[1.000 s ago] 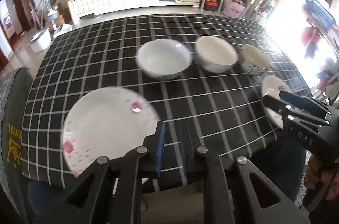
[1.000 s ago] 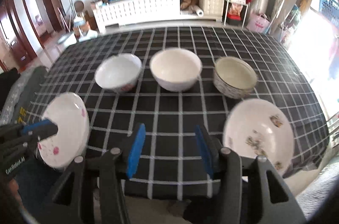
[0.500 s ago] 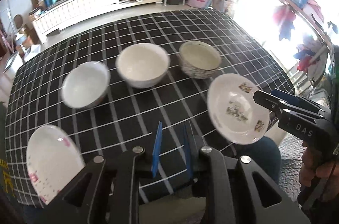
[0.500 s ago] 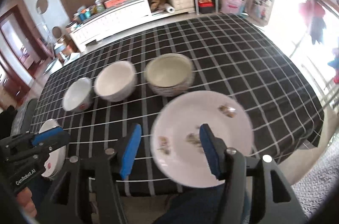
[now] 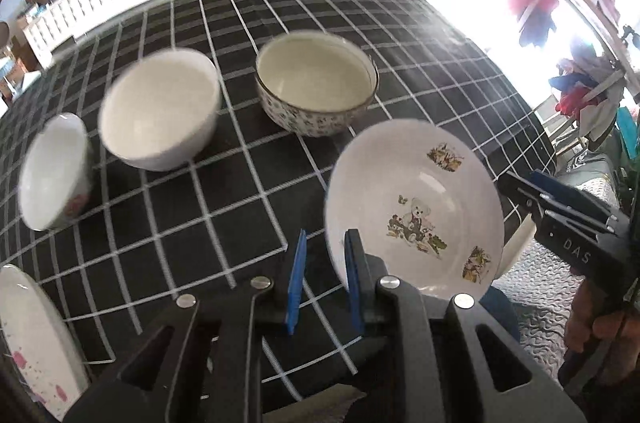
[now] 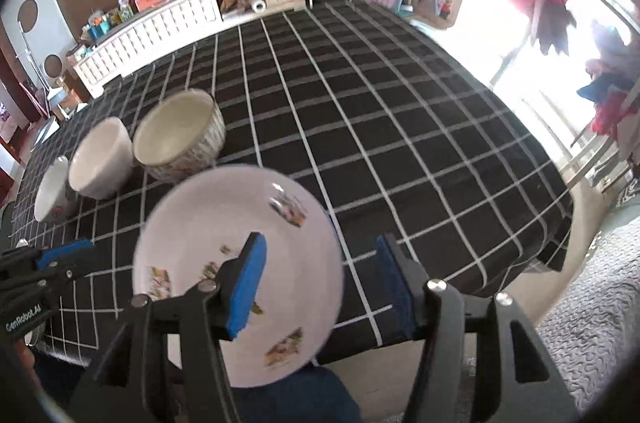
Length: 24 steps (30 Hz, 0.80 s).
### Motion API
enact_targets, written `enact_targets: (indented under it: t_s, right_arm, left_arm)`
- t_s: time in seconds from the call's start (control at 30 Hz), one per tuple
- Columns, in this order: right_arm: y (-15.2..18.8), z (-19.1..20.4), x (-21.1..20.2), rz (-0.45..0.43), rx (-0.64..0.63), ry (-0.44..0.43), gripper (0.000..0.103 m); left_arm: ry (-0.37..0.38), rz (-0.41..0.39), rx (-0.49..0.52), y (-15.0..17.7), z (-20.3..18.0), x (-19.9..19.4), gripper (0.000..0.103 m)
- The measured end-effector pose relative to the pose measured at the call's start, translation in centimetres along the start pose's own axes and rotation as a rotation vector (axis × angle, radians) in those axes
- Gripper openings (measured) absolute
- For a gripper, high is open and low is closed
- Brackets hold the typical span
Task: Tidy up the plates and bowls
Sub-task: 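Move the left gripper to the bear-print plate and grasp its rim, then lift the bear-print plate with the left gripper and carry it over the plate stack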
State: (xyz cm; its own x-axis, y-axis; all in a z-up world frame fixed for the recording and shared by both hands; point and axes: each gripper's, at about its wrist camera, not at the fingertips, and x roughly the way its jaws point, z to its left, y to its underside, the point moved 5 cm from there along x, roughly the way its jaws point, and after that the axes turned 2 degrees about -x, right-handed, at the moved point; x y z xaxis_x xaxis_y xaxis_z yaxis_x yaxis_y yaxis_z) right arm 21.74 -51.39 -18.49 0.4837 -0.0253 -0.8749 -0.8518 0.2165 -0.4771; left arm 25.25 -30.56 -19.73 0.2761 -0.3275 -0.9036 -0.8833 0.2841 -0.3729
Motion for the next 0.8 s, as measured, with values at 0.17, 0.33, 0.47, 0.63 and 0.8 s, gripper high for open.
enact_targets:
  t_s: [0.17,0.33,0.47,0.63,0.8]
  right_arm:
    - [1.0,-0.7,2.2,0.066,0.011,-0.022,0.062]
    - [1.4,-1.1,3.7,0.099,0.003,-0.028,0.06]
    - [1.4,-1.4,4.2,0.101,0.013,-0.042,0.039]
    - [1.5,-0.7,4.0,0.083,-0.004,-0.064,0.022]
    - [1.6,-0.9,4.1,0.093,0.017,-0.068,0.022]
  left_arm:
    - [-0.001,0.036,0.02,0.0,-0.6,2.1,0.018]
    - [-0.019,0.064,0.044,0.2,-1.0,4.1,0.017]
    - [-0.015,0.084,0.041,0.2,-0.9,5.1,0.013]
    - [0.0,0.072,0.062,0.1,-1.0,5.5,0.012]
    - [-0.012,0.075,0.069,0.1,-1.2,5.5,0.012]
